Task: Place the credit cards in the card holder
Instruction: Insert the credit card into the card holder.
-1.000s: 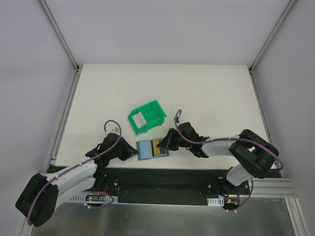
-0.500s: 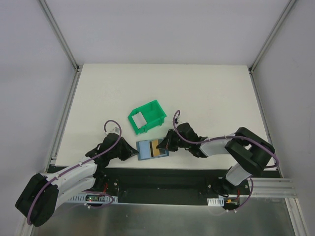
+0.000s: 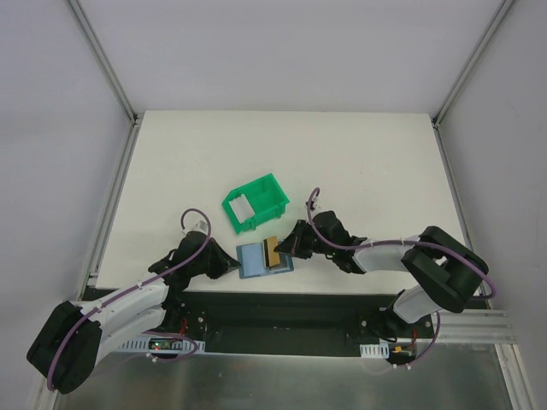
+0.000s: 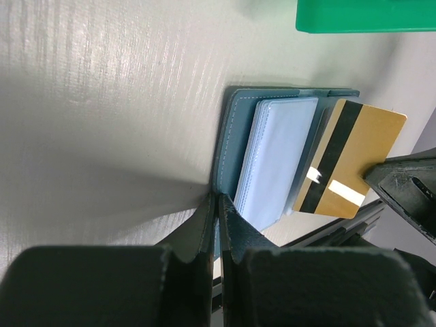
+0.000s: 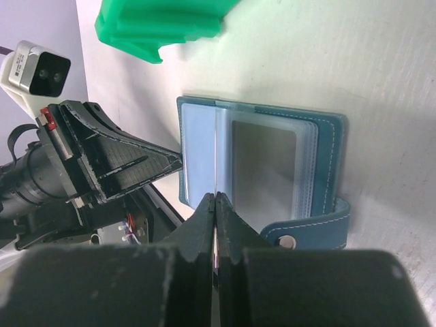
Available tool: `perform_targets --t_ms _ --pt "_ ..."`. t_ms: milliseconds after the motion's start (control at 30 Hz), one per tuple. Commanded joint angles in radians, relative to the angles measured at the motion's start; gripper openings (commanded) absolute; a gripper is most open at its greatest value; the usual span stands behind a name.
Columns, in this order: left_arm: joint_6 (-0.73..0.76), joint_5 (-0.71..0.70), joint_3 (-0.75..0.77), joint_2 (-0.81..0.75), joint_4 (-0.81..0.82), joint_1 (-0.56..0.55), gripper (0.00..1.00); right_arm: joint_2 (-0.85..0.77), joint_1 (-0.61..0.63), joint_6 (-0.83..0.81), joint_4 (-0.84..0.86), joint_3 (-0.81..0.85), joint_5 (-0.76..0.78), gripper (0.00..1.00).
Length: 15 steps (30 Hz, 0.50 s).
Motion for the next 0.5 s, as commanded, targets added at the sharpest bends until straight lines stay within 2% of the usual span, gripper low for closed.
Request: perform_targets --t_ms 0,467 --pt "0.022 0.01 0.0 0.011 -0.017 0.005 0.0 -0.021 -0.004 -0.022 0.015 -0.008 0.016 0.0" --pt "0.02 0.011 0.0 0.007 -0.017 0.005 0.0 0.057 -0.004 -0.006 0.043 0.0 -0.027 0.0"
